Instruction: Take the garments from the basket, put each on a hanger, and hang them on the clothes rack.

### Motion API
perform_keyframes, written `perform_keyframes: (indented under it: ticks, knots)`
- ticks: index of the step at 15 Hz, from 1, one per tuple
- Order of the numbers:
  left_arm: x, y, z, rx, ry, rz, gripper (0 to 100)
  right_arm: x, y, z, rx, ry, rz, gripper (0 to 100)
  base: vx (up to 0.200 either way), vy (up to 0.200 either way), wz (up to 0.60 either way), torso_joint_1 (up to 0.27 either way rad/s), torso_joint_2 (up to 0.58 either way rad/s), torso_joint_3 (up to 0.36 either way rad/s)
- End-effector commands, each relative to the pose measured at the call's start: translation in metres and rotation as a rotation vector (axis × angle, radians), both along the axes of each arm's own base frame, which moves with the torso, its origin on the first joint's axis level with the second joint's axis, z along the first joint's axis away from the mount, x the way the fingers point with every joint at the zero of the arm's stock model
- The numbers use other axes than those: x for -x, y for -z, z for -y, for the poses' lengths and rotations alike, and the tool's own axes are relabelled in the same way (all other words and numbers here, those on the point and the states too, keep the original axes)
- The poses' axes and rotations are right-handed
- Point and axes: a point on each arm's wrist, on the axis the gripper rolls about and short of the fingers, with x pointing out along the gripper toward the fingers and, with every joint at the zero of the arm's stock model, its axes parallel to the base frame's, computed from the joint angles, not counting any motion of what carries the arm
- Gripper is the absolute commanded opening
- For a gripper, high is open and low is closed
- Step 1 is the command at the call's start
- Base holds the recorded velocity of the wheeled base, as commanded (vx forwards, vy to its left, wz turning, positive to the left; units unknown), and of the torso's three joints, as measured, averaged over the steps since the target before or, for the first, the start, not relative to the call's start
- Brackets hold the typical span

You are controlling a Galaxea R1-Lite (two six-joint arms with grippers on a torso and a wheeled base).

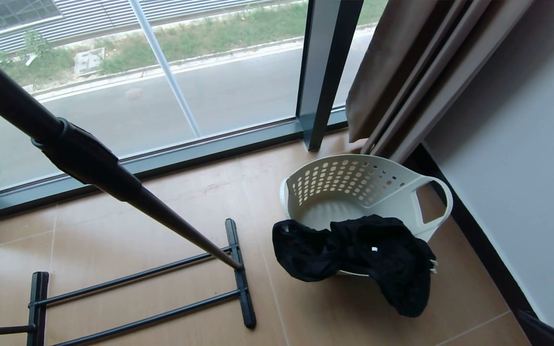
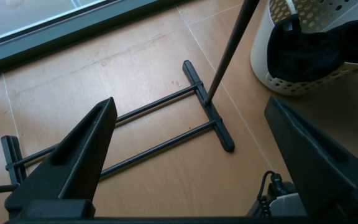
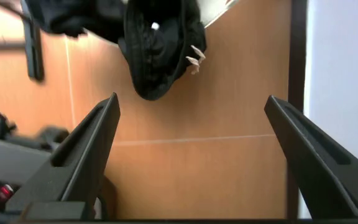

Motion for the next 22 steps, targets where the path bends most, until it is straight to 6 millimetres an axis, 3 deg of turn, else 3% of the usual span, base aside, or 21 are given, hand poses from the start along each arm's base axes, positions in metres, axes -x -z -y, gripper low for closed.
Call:
perform_keyframes:
  ticks: [1, 5, 7, 10, 13, 22]
  knots:
    - [0.000, 0.000, 0.000, 0.000, 0.001, 0.000, 100, -0.145, 0.002, -0.015, 0.320, -0.240, -0.244, 100, 0.000, 0.000, 0.00, 0.000, 0.00, 0.000]
    - [0.000, 0.000, 0.000, 0.000, -0.002, 0.002, 100, -0.225, 0.018, -0.026, 0.692, -0.468, -0.272, 100, 0.000, 0.000, 0.00, 0.000, 0.00, 0.000]
    - [0.000, 0.000, 0.000, 0.005, -0.004, 0.001, 100, -0.258, 0.030, -0.041, 0.818, -0.475, -0.293, 100, 0.000, 0.000, 0.00, 0.000, 0.00, 0.000]
    - [0.000, 0.000, 0.000, 0.006, -0.004, 0.001, 100, -0.299, 0.047, -0.048, 0.865, -0.447, -0.309, 100, 0.000, 0.000, 0.00, 0.000, 0.00, 0.000]
    - [0.000, 0.000, 0.000, 0.005, -0.004, 0.001, 100, -0.310, 0.046, -0.051, 0.870, -0.439, -0.287, 100, 0.000, 0.000, 0.00, 0.000, 0.00, 0.000]
    - [0.000, 0.000, 0.000, 0.006, -0.004, 0.001, 100, -0.319, 0.071, -0.044, 0.866, -0.437, -0.353, 100, 0.000, 0.000, 0.00, 0.000, 0.00, 0.000]
